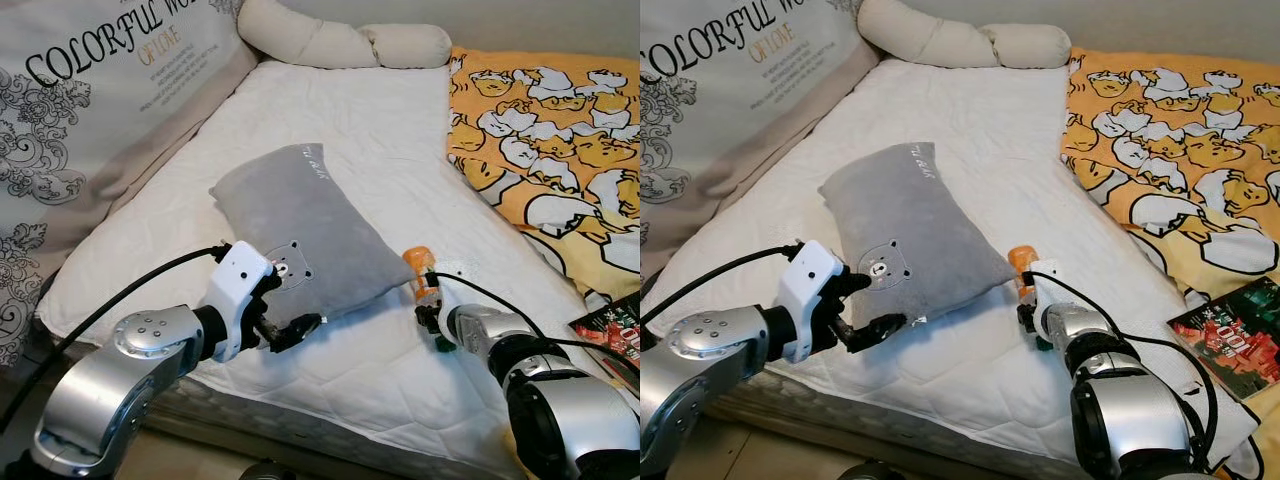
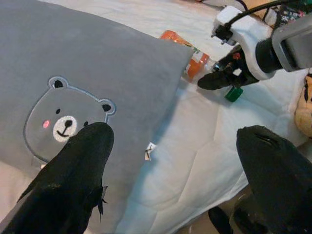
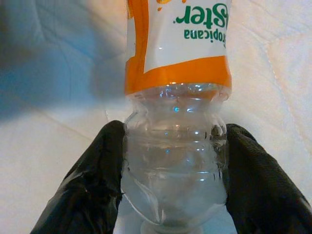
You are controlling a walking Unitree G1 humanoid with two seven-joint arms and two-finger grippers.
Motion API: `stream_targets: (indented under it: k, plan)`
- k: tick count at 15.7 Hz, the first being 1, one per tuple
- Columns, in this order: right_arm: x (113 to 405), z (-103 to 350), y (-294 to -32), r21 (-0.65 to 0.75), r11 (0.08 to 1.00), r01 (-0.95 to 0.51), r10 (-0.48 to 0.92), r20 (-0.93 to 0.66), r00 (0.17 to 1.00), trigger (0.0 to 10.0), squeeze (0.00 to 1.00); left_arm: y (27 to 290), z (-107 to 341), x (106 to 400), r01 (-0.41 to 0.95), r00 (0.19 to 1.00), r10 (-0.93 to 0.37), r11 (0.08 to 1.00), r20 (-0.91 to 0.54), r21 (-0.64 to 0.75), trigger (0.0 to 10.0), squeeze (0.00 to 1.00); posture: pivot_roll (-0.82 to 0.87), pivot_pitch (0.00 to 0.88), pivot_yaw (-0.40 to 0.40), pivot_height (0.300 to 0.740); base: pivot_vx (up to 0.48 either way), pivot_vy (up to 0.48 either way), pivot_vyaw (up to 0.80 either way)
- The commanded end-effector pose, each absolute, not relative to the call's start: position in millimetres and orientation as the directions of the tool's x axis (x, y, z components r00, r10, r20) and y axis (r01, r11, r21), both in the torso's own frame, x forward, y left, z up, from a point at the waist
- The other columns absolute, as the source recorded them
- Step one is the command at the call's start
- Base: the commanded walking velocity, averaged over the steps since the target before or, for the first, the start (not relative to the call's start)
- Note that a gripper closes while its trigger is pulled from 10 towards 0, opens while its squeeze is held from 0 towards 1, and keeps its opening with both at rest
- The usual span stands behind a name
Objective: Clean up the room
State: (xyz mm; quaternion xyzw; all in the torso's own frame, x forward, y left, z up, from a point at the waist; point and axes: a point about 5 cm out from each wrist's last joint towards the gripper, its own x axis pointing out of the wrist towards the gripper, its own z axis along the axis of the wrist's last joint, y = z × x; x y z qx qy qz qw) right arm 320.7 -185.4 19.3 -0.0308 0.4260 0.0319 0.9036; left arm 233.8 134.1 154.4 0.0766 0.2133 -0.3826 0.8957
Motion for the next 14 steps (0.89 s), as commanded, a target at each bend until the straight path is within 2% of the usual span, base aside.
stream_targets:
  k: [1, 4, 6, 7, 8, 9, 10, 12, 14]
  plan:
    - [316.8, 15.7, -189.3, 0.002, 0.999, -0.046, 0.031, -0.775, 0.631, 0.0, 0.00, 132.5, 156.2, 238.6, 0.708, 0.634, -0.646, 0.706, -0.425, -0.015, 10.0, 0.00, 0.06, 0.000, 0.067, 0.740, 0.000, 0.000, 0.00]
    - [320.3, 20.7, -196.9, 0.040, 0.999, 0.005, 0.026, -0.739, 0.674, 0.0, 0.00, 134.6, 156.1, 244.2, 0.666, 0.678, -0.622, 0.745, -0.391, -0.032, 10.0, 0.00, 0.03, 0.000, 0.067, 0.740, 0.000, 0.000, 0.00]
    - [335.8, 44.6, -210.4, 0.137, 0.987, 0.079, 0.019, -0.597, 0.802, 0.0, 0.00, 145.2, 156.5, 257.0, 0.537, 0.791, -0.504, 0.844, -0.348, -0.003, 10.0, 0.00, 0.02, 0.000, 0.068, 0.740, 0.000, 0.000, 0.00]
    - [338.0, 50.3, -212.8, 0.157, 0.984, 0.088, 0.014, -0.557, 0.830, 0.0, 0.00, 147.3, 155.7, 258.6, 0.512, 0.809, -0.476, 0.859, -0.345, 0.013, 10.0, 0.00, 0.01, 0.000, 0.068, 0.740, 0.000, 0.000, 0.00]
    - [340.4, 67.3, -215.9, 0.220, 0.971, 0.091, 0.016, -0.443, 0.896, 0.0, 0.00, 150.5, 155.9, 260.9, 0.470, 0.840, -0.431, 0.881, -0.330, 0.046, 10.0, 0.00, 0.01, 0.000, 0.071, 0.740, 0.000, 0.000, 0.00]
    - [333.7, 93.3, -216.1, 0.255, 0.966, 0.051, 0.025, -0.285, 0.958, 10.0, 0.00, 151.6, 160.2, 263.7, 0.419, 0.878, -0.384, 0.905, -0.285, 0.071, 10.0, 0.00, -0.01, 0.000, 0.075, 0.740, 0.000, 0.000, 0.00]
    - [324.3, 110.5, -214.0, 0.275, 0.961, 0.025, 0.028, -0.188, 0.982, 10.0, 0.00, 152.2, 163.5, 264.2, 0.381, 0.903, -0.351, 0.921, -0.247, 0.085, 10.0, 0.00, -0.01, 0.000, 0.075, 0.740, 0.000, 0.000, 0.00]
    - [310.4, 147.3, -197.9, 0.308, 0.948, -0.078, 0.080, 0.005, 0.997, 10.0, 0.00, 154.8, 171.2, 263.6, 0.316, 0.939, -0.290, 0.939, -0.188, 0.132, 10.0, 0.00, -0.01, 0.000, 0.080, 0.740, 0.000, 0.000, 0.72]
    - [301.6, 160.8, -181.2, 0.284, 0.946, -0.159, 0.144, 0.073, 0.987, 10.0, 0.00, 157.3, 173.4, 263.0, 0.280, 0.949, -0.259, 0.954, -0.178, 0.105, 10.0, 0.00, -0.01, 0.000, 0.077, 0.740, 0.000, 0.000, 0.80]
